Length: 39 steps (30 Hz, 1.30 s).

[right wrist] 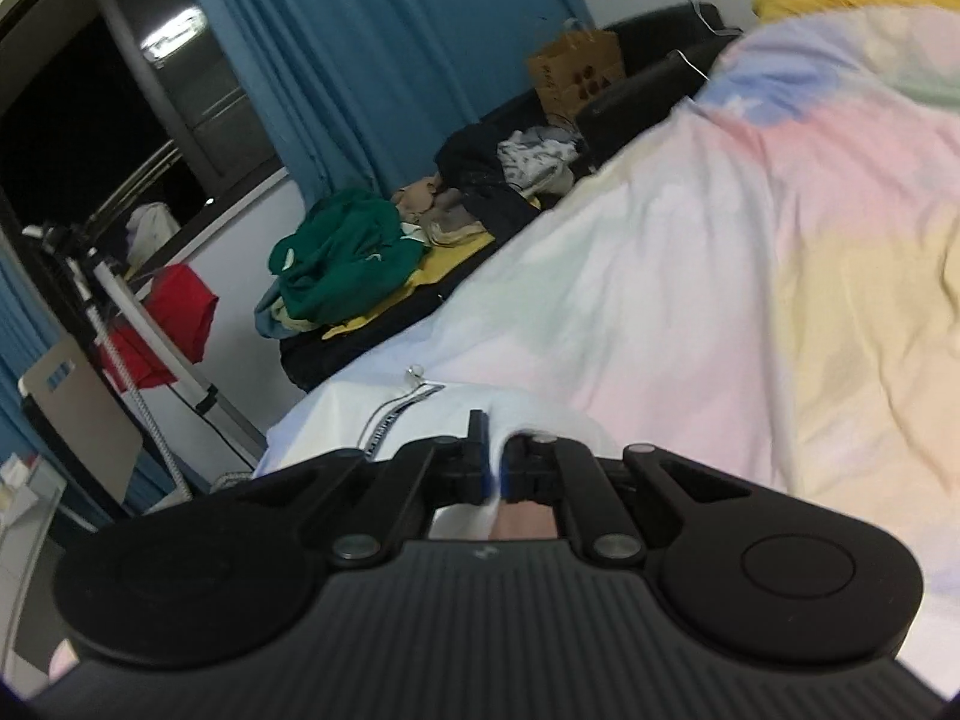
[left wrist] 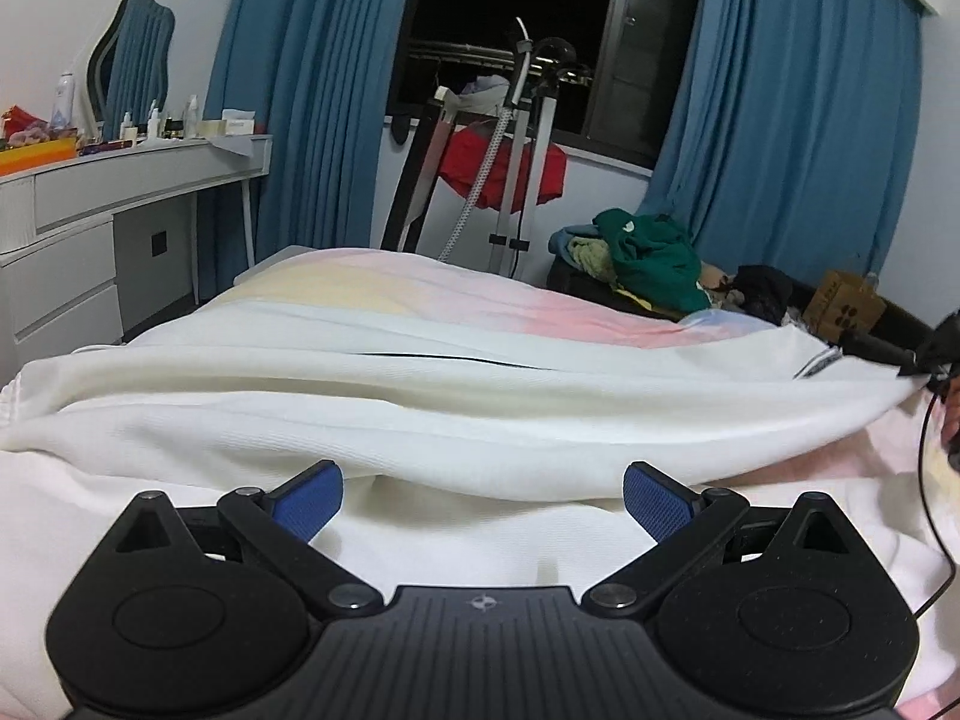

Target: Fold clothes

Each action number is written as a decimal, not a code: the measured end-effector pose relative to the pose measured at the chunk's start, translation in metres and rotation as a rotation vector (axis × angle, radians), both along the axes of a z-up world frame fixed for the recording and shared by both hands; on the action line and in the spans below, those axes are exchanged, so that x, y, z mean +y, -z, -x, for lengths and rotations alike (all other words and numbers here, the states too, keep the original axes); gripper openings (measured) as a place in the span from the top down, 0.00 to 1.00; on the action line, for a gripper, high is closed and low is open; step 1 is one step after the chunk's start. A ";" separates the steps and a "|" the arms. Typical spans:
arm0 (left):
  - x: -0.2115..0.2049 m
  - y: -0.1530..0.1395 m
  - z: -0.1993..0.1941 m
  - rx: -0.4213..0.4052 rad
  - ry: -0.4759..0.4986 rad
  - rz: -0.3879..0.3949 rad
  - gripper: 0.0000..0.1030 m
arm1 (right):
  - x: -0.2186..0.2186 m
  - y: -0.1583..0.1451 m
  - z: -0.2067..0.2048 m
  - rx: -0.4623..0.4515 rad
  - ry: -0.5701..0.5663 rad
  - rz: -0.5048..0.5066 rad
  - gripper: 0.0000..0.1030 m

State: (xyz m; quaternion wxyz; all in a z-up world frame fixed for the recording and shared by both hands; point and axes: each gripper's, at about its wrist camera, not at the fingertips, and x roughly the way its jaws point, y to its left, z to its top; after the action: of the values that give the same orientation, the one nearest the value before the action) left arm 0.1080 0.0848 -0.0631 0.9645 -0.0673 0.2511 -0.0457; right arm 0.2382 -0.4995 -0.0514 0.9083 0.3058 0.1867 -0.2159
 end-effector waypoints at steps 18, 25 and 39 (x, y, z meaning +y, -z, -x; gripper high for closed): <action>-0.009 0.006 -0.009 0.025 0.028 -0.023 0.02 | -0.026 0.091 0.067 0.077 0.122 -0.081 0.93; -0.006 0.002 0.000 0.050 0.022 -0.009 0.02 | 0.003 0.065 0.105 0.107 0.186 -0.061 0.79; 0.014 -0.012 0.026 0.091 -0.024 0.048 0.02 | 0.046 0.015 0.225 0.108 0.355 -0.144 0.38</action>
State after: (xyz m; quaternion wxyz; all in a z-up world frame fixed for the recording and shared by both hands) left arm 0.0824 0.0991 -0.0512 0.9507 -0.0955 0.2928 -0.0371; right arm 0.0132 -0.4531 -0.0666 0.8204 0.3862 0.1931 -0.3749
